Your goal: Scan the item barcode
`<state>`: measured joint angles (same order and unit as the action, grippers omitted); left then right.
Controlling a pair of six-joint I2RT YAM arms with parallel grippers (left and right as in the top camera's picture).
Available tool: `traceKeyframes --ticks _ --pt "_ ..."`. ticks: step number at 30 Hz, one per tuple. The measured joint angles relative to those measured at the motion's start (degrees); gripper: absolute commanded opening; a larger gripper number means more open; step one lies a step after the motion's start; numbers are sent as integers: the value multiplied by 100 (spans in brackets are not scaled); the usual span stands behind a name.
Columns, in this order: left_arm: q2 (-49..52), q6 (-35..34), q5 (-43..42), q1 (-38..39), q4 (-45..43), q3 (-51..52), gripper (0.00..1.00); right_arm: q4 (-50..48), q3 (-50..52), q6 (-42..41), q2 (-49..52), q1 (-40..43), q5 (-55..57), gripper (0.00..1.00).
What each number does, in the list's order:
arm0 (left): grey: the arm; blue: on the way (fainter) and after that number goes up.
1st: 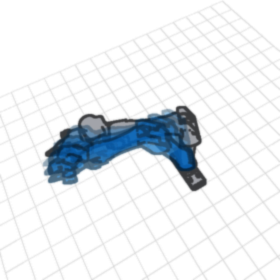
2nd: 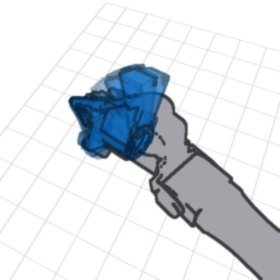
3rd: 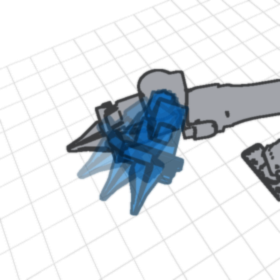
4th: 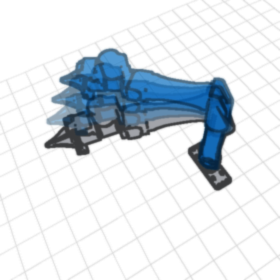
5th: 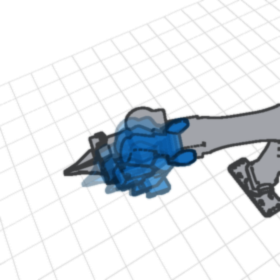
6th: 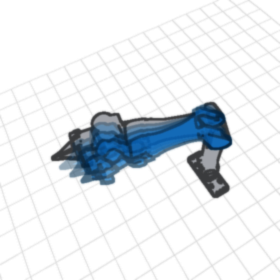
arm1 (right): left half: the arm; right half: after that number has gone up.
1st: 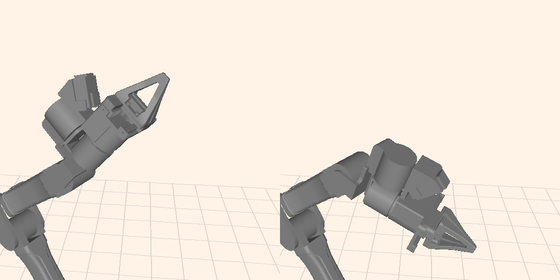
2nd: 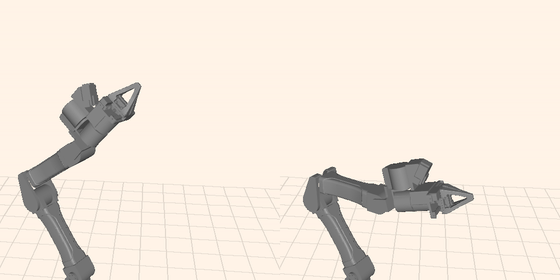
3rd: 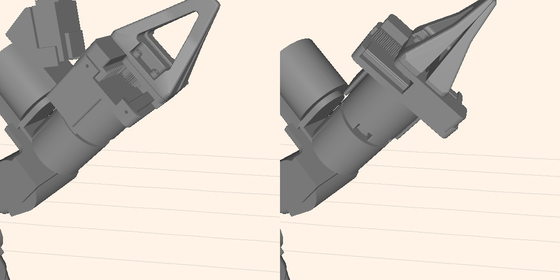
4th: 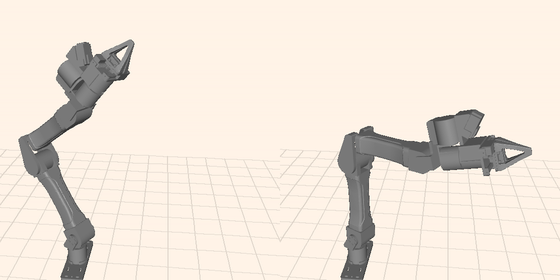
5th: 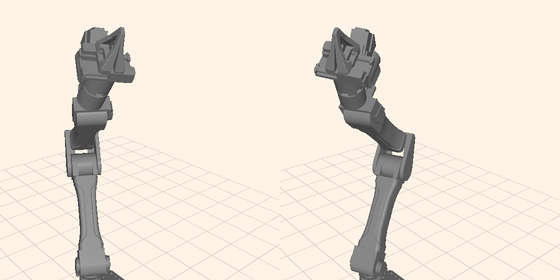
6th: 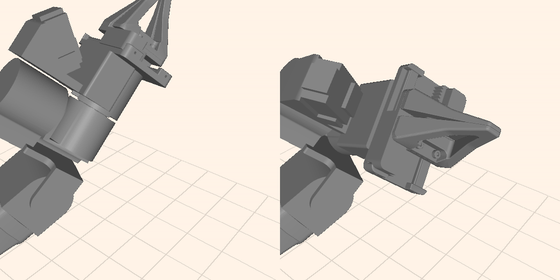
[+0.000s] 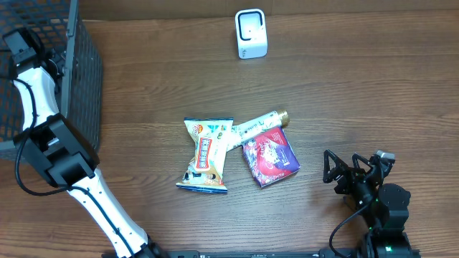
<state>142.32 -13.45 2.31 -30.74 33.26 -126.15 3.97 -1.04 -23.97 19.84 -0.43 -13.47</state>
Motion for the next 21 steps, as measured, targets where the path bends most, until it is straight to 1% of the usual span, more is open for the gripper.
traceKeyframes --ticks 14,15,16,17,19,21 --pt "125 -11 -20 0 -166 0 99 -2 0 -4 0 2 -2 100" --pt "168 -13 -20 0 -164 0 96 -2 0 -2 0 0 -2 100" --pt "212 -17 -20 0 -166 0 87 0 0 -4 0 2 -2 100" --pt "245 -20 -33 0 -160 0 73 -2 0 -2 0 0 0 100" --pt "284 -44 -68 0 -164 0 49 -2 0 -2 0 0 0 100" --pt "284 -81 -79 -11 -181 0 39 -2 0 0 0 0 0 100"
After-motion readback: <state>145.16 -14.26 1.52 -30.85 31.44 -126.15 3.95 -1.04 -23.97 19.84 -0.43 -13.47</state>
